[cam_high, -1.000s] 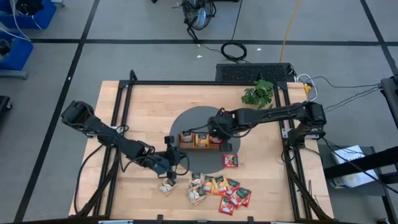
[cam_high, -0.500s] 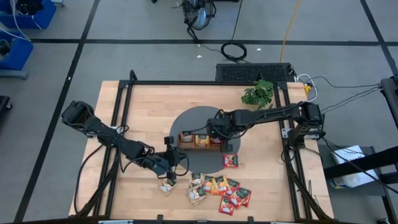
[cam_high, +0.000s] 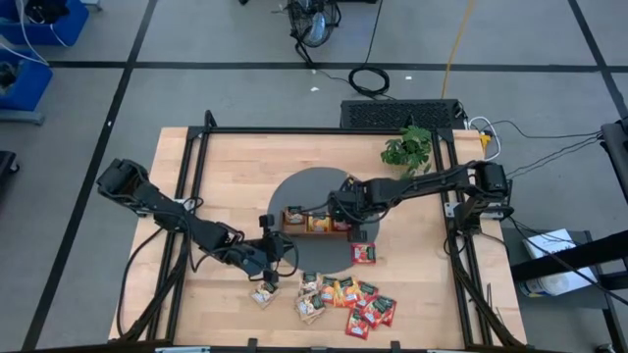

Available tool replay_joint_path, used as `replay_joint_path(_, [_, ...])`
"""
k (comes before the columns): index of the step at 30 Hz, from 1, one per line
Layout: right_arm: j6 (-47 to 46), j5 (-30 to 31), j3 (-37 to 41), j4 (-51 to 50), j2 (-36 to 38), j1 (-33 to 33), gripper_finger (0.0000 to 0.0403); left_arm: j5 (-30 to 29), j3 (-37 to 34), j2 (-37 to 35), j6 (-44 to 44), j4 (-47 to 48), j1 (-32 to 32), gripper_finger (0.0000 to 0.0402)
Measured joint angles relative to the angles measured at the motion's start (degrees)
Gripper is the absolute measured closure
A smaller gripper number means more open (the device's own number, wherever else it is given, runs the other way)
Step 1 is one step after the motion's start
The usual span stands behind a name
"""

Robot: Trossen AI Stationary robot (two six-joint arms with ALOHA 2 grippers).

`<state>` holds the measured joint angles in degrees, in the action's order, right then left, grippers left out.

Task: Pick & Place Tea
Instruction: Put the red tea bag into the right section of the wooden organizer

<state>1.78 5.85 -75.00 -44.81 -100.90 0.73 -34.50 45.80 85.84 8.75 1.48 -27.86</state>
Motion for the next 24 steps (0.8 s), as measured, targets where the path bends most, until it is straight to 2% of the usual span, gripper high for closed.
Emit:
replay_joint_path(11, [1.3, 0.0, 1.6, 4.3, 0.0, 0.0, 0.0398, 0.0, 0.0, 0.0, -0.9, -0.1, 0.0, 0.0369])
replay_joint_path(16, [1.3, 0.5, 1.6, 4.7, 0.0, 0.0, 0.0368, 0.0, 0.0, 0.0, -2.2, 0.0, 0.0, 0.0369])
replay_joint_path(21, [0.0, 6.0, 1.6, 5.3, 0.1, 0.0, 0.0333, 0.0, 0.0, 0.0, -3.0, 0.0, 0.0, 0.0369])
replay_joint_path(24, [0.3, 6.3, 1.6, 5.3, 1.0, 0.0, 0.0318, 0.0, 0.0, 0.0, -4.7, 0.0, 0.0, 0.0369])
